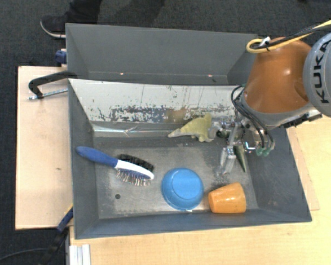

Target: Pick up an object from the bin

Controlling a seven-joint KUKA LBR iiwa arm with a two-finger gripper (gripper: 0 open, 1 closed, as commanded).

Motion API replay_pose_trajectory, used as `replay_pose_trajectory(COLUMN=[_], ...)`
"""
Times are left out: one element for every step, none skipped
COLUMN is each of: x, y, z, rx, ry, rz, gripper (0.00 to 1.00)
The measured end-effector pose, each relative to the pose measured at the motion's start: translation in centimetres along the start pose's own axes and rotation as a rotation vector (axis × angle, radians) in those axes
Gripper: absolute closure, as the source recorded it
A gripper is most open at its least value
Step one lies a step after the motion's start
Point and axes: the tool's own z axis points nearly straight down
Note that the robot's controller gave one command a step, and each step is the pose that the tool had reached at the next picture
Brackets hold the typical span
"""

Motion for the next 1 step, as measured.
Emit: replay_pose_trajectory(x=[4.05], y=[-8.09], z=[5.84], rx=[0.004], ry=[-0.005], rz=[-0.328], gripper=[0.00])
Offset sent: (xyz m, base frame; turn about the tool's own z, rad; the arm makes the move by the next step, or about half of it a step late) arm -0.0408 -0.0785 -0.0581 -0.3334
